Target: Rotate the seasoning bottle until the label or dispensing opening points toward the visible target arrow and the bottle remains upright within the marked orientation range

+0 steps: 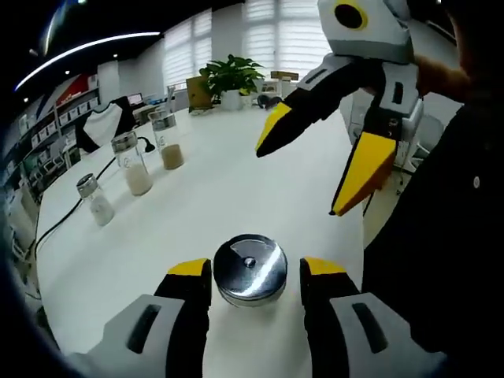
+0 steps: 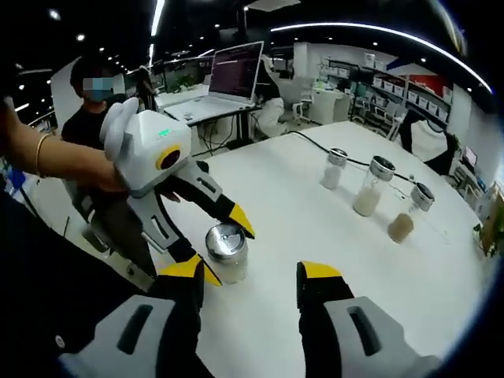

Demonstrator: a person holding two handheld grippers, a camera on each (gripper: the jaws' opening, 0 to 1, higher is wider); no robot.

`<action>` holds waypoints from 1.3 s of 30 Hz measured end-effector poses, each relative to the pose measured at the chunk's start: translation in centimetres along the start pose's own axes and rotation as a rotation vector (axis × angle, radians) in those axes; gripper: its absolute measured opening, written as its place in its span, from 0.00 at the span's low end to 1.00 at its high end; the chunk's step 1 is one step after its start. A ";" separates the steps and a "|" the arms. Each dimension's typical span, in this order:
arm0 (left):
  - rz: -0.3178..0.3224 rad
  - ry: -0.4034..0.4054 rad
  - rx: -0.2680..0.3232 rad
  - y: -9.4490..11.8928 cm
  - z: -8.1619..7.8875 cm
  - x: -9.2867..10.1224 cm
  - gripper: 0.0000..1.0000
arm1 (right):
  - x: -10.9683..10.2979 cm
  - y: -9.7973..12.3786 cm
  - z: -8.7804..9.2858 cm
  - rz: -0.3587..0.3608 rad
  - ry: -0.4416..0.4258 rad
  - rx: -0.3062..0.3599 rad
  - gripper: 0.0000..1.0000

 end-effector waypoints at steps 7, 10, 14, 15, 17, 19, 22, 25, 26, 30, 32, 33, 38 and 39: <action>-0.064 0.109 0.022 1.0 1.3 -0.5 0.47 | -1.4 -2.8 -0.4 -0.075 0.081 -0.043 0.42; -0.080 0.132 0.047 1.0 1.0 -0.5 0.46 | -1.4 -3.8 -0.5 -0.085 0.198 -0.066 0.40; -0.075 0.154 0.061 0.8 1.1 -0.3 0.45 | -1.8 -4.9 -0.9 -0.142 0.266 -0.088 0.38; -0.072 0.157 0.060 0.7 1.2 0.0 0.45 | -1.9 -5.0 -1.0 -0.167 0.266 -0.094 0.37; -0.067 0.158 0.066 0.7 1.1 0.2 0.44 | -2.0 -5.0 -0.8 -0.196 0.292 -0.115 0.35; -0.060 0.176 0.082 0.6 0.9 0.5 0.43 | -2.6 -5.1 -0.5 -0.265 0.303 -0.139 0.34; -0.061 0.183 0.093 0.5 0.8 0.6 0.43 | -2.4 -5.4 -0.6 -0.261 0.352 -0.138 0.30; -0.072 0.204 0.089 0.5 0.9 0.6 0.43 | -2.8 -5.5 -0.6 -0.273 0.331 -0.129 0.28; -0.091 0.224 0.091 0.5 1.0 0.4 0.43 | -2.9 -5.6 -0.8 -0.267 0.288 -0.118 0.28; -0.145 0.287 0.112 0.5 1.4 0.0 0.41 | -2.9 -5.7 -0.8 -0.210 0.168 -0.091 0.28; -0.156 0.290 0.106 0.4 1.7 0.0 0.41 | -2.8 -5.6 -0.6 -0.168 0.126 -0.085 0.28; -0.155 0.292 0.103 0.3 1.8 0.0 0.41 | -2.8 -5.4 -0.5 -0.141 0.103 -0.085 0.28; -0.168 0.346 0.118 0.3 2.0 -0.2 0.41 | -2.5 -5.0 -0.1 -0.053 0.040 -0.105 0.28; -0.169 0.344 0.114 0.2 1.9 -0.1 0.41 | -2.2 -5.0 0.0 -0.021 0.000 -0.105 0.28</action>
Point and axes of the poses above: the point that each gripper's makers call its tool centre point, and the gripper's own axes: y roughly backward along the fingers, x roughly to its right, z roughly out of its underside, the point moved 2 cm from there along y, roughly backward along the fingers, and after that the axes turned 7 degrees about z, right-handed, at the moved point
